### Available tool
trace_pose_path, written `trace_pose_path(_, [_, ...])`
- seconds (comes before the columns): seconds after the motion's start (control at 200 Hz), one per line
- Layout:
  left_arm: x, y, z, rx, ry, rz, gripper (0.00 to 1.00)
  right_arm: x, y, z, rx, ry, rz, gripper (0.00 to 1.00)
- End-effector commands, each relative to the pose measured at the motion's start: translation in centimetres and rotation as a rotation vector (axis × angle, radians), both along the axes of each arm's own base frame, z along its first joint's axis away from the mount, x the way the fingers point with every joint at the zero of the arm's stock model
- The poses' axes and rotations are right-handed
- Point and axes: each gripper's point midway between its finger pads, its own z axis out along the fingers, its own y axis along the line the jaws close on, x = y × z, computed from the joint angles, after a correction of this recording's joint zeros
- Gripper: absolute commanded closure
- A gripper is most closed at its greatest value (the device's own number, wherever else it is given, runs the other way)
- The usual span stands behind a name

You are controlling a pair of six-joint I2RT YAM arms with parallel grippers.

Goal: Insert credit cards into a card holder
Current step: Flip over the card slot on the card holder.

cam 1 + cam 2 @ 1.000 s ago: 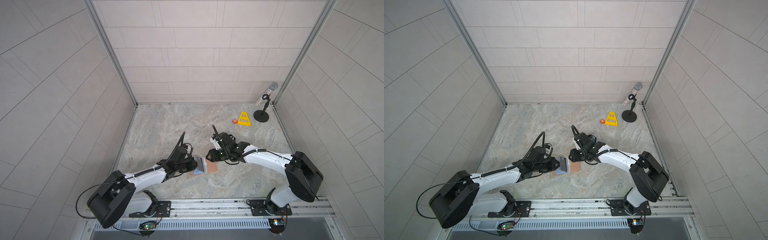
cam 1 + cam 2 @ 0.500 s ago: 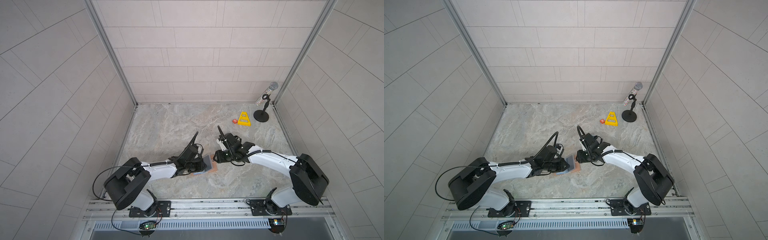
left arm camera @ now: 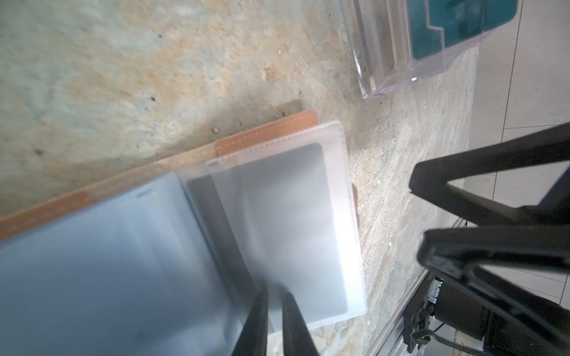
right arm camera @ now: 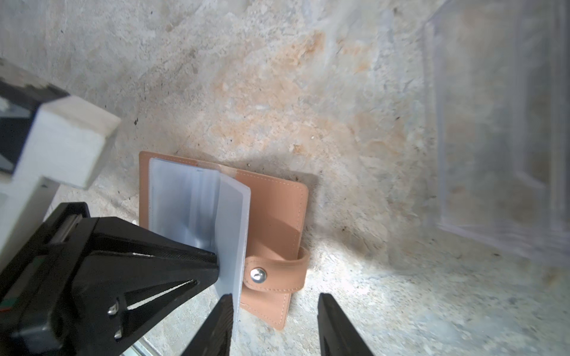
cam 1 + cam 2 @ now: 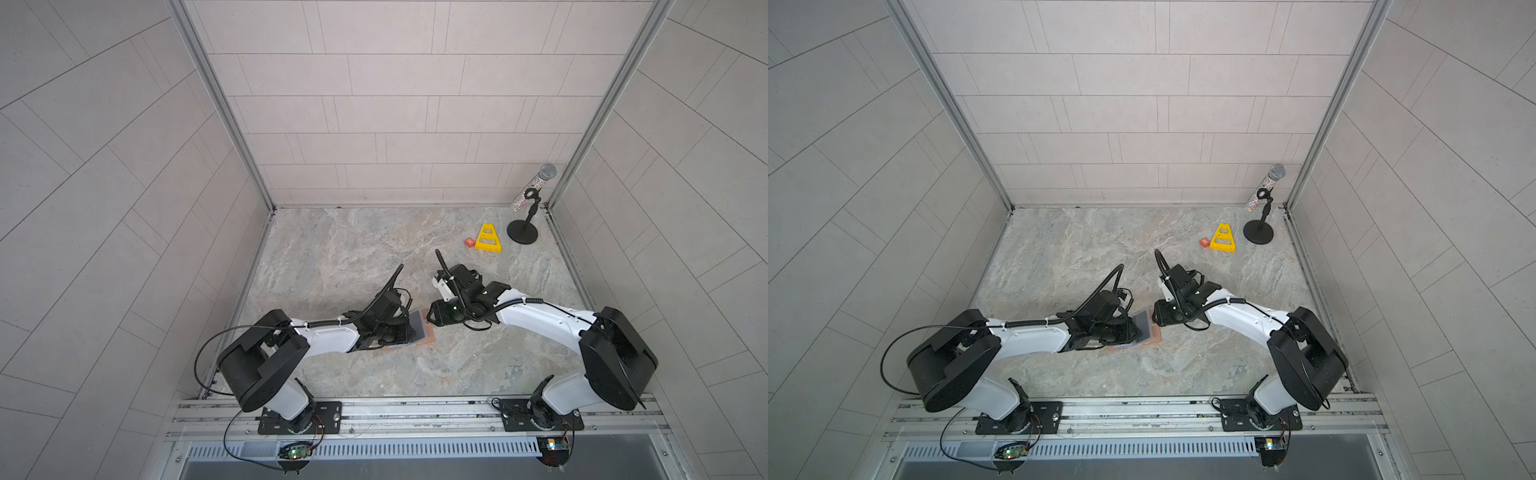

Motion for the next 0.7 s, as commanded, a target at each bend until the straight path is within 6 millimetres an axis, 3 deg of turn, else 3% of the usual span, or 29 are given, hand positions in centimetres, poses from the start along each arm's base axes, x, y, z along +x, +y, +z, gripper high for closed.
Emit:
trace_pose_path(0.0, [0.2,-0.2,0.2,0.019,-0.017,-0.018,0.82,-0.3,1.1,-0.2,0.007,0.018,0.059,0.53])
trace_pose_path(0.175, [0.1,-0.1,0.1,0.027,-0.015,-0.021,0.83,-0.6,1.9,-1.4,-0.028,0.039,0.088,0.53])
trace_pose_path(0.33, [0.0,-0.1,0.4,0.024,-0.017,-0.025,0.82,-0.2,0.6,-3.1,-0.123,0.042,0.052,0.54])
trace_pose_path(0.696, [0.3,0.8,4.4,0.017,-0.120,-0.029,0.79,-0.4,0.6,-4.9,-0.133,0.072,0.039,0.57])
